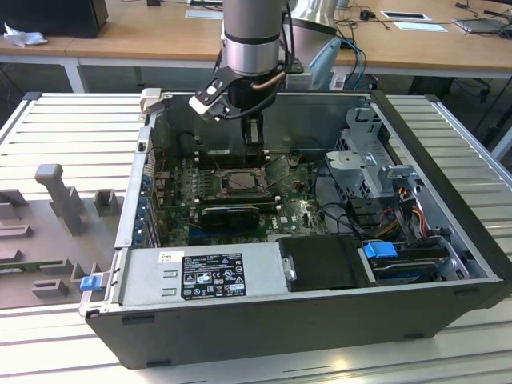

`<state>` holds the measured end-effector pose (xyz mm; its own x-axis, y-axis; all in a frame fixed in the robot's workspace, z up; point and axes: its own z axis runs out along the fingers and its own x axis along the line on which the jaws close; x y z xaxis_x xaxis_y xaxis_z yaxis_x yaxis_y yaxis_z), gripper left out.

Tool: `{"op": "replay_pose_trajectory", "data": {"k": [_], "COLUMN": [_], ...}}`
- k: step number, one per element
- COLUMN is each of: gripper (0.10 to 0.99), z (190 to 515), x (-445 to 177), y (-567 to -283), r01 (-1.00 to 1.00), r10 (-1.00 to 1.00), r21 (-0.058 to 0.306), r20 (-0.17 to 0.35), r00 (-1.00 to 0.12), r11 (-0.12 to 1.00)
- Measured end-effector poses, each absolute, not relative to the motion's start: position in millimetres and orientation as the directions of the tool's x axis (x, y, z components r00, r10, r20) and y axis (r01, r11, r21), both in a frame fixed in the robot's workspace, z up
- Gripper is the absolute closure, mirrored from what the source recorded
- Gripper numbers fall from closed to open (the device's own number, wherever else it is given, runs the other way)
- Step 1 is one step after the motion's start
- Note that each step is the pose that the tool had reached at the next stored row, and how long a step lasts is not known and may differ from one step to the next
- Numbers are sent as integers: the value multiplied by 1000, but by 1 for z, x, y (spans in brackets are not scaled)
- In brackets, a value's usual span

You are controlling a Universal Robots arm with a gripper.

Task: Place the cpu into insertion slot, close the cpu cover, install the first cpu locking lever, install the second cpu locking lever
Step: 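Close the cpu cover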

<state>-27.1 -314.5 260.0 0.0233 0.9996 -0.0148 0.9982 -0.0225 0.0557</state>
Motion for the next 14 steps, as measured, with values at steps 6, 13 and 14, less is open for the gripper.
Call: {"op": "replay_pose_trajectory", "data": {"k": [6, 13, 14], "gripper": [937, 937, 937], "z": [259, 259, 259], "x": [5, 33, 40], "y": [-315, -314, -314], "r01": [998, 998, 998], "r10": [1000, 1000, 1000], "r21": [55, 55, 55], "r20": [-13, -12, -12], "r00": [25, 25, 25], "r11": [-24, -24, -24]}}
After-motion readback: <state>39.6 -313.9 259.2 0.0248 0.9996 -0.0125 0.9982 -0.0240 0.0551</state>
